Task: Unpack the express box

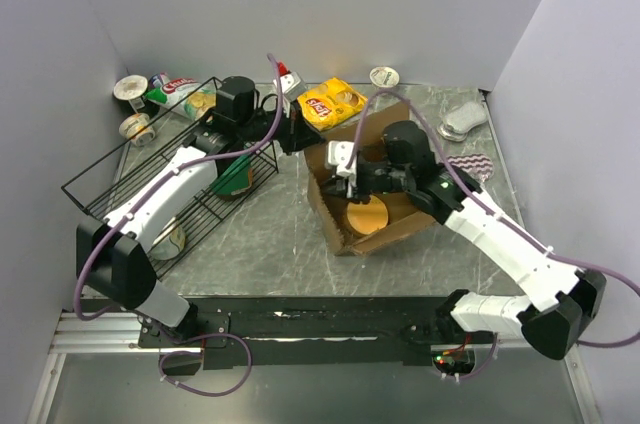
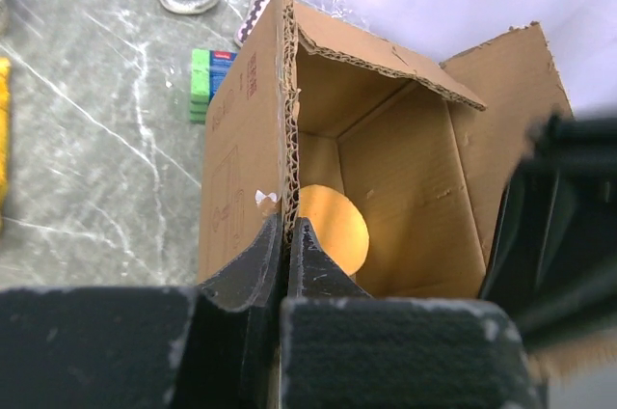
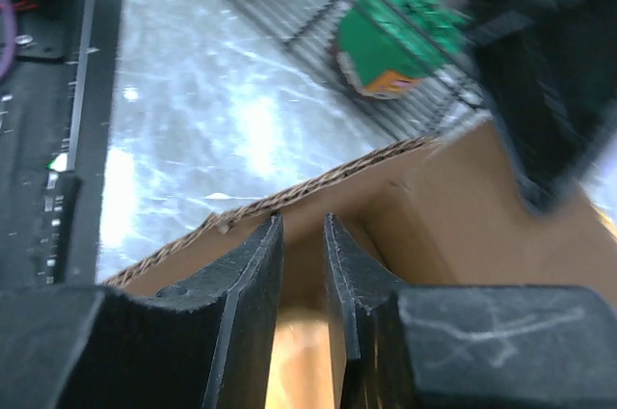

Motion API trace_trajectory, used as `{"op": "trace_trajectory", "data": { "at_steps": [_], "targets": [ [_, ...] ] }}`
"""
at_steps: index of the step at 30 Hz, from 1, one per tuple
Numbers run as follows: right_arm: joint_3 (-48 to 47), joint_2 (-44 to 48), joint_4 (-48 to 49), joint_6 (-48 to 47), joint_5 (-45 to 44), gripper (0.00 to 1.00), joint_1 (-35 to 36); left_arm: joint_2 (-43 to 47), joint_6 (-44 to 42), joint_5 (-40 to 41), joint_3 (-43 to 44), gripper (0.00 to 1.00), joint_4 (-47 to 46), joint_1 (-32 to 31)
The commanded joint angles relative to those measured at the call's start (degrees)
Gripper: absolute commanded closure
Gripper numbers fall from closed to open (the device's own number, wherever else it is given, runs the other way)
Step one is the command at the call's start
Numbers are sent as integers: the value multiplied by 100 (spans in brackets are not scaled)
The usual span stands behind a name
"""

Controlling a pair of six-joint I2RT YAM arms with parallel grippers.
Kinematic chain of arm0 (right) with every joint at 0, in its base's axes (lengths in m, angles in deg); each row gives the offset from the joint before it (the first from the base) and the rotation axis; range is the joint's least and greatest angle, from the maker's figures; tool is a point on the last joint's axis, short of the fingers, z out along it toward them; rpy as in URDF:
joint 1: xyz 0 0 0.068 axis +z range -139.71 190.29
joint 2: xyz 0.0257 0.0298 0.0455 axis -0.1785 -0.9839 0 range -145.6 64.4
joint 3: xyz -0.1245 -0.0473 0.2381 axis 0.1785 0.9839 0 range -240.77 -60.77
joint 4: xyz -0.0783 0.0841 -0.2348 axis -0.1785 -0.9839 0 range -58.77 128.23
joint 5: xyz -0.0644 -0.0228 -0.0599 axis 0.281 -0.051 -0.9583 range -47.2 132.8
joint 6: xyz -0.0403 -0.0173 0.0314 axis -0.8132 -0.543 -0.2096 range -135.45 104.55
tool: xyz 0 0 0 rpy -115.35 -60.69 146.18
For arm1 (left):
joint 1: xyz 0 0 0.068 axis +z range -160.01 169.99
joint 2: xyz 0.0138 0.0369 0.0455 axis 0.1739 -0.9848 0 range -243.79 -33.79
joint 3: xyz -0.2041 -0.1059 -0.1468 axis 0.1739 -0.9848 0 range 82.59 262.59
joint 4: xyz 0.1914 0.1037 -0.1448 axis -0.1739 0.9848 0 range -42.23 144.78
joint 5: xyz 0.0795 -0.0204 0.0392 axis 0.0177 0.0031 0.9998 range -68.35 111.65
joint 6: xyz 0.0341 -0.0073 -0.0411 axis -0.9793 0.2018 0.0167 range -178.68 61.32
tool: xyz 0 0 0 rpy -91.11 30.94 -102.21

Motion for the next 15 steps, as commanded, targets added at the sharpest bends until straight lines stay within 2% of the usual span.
{"op": "trace_trajectory", "data": {
  "at_steps": [1, 3, 9, 12, 15],
  "targets": [
    [-88, -258, 151, 107, 143, 69, 436, -62, 722, -150, 171, 99, -866, -31],
    [43, -329, 230, 80, 3, 68, 690, -53, 871, -220, 109, 99, -1016, -31],
    [834, -575, 687, -51, -1149, 68, 1131, 175, 1004, -352, -146, 99, -1148, -23],
    [1168, -470, 881, 133, -1562, 69, 1122, 298, 794, -344, -172, 99, -1000, -23],
    [1029, -49, 820, 151, -1782, 70, 991, 412, 338, -282, -216, 99, -605, -23]
  ]
}}
